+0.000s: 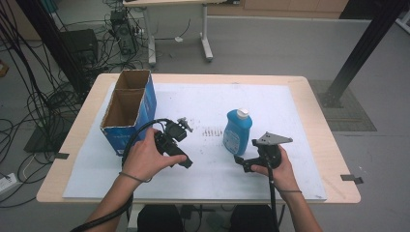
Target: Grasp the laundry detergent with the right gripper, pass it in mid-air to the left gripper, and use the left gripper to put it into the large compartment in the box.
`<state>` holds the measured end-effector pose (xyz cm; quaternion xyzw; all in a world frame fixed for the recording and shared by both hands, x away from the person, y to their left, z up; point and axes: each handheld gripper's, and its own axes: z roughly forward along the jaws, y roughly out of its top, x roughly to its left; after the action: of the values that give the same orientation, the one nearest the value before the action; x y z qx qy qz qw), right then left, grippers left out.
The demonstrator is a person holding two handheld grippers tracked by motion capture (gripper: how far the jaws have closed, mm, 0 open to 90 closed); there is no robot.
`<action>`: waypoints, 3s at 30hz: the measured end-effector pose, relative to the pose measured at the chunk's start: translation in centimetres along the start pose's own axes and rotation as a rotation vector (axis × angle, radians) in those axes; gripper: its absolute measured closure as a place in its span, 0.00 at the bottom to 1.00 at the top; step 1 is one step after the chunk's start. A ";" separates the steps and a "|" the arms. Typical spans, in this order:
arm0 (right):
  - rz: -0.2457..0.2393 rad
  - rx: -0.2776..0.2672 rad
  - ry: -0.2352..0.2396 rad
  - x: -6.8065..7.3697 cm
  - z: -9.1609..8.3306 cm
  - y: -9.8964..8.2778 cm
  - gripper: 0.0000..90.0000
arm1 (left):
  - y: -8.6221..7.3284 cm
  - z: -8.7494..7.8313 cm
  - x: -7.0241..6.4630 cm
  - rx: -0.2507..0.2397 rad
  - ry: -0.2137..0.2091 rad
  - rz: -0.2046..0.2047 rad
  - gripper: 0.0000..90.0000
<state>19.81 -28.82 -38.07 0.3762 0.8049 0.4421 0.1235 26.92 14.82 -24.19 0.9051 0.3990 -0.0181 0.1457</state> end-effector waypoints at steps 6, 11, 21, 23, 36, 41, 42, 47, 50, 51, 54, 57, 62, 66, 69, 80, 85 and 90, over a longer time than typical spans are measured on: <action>0.002 -0.022 0.001 0.0 0.3 -0.4 0.04 | 0.0 0.0 0.0 -0.002 -0.001 0.001 0.09; 0.002 -0.049 0.003 0.1 0.5 -0.7 0.04 | 0.0 0.0 0.1 0.000 0.001 0.000 0.09; -0.002 -0.056 0.011 0.0 1.1 -0.6 0.05 | -0.1 0.0 0.0 -0.002 0.004 0.000 0.09; 0.000 -0.059 0.009 0.0 1.2 -0.7 0.05 | -0.1 0.0 0.0 -0.003 0.002 0.001 0.09; 0.015 -0.074 0.013 -0.3 2.0 -0.9 0.05 | -0.1 0.0 0.0 -0.004 0.003 0.000 0.09; 0.022 -0.080 0.006 -0.4 2.4 -1.0 0.05 | 0.0 0.0 0.0 -0.003 0.002 0.002 0.09; 0.021 -0.083 0.005 -0.5 2.5 -1.1 0.05 | 0.0 0.0 0.0 -0.002 0.001 0.002 0.09; 0.029 -0.090 0.003 -0.7 2.8 -1.2 0.05 | 0.1 0.1 0.0 -0.001 0.002 0.002 0.09; 0.038 -0.095 0.004 -0.8 3.0 -1.3 0.05 | 0.1 0.1 0.0 0.000 0.003 0.002 0.09; 0.038 -0.099 0.002 -0.9 3.1 -1.4 0.05 | 0.1 0.0 0.0 -0.001 -0.001 0.003 0.09; 0.044 -0.105 0.006 -0.9 3.3 -1.5 0.05 | 0.0 0.0 0.1 -0.002 0.000 0.003 0.09; 0.045 -0.114 0.009 -1.0 3.5 -1.5 0.05 | 0.0 0.1 0.1 -0.001 0.001 0.001 0.09; 0.045 -0.132 0.006 -0.7 3.8 -1.6 0.05 | 0.1 0.2 0.2 0.003 0.001 -0.002 0.09; 0.047 -0.141 0.008 -0.6 3.9 -1.7 0.05 | 0.1 0.3 0.3 0.005 -0.001 0.000 0.09; 0.052 -0.150 0.006 -0.6 4.1 -1.8 0.05 | 0.1 0.3 0.3 0.006 -0.002 0.000 0.09; 0.075 -0.172 -0.001 -0.4 4.6 -2.2 0.05 | 0.2 0.4 0.2 0.006 -0.001 0.000 0.09; 0.077 -0.176 -0.004 -0.4 4.7 -2.2 0.05 | 0.2 0.4 0.3 0.006 -0.001 -0.002 0.09; 0.075 -0.179 -0.001 -0.5 4.7 -2.3 0.05 | 0.2 0.4 0.3 0.008 0.000 -0.001 0.09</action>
<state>21.51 -27.02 -42.66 0.3938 0.7474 0.5164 0.1401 27.33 14.79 -24.60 0.9056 0.3992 -0.0196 0.1421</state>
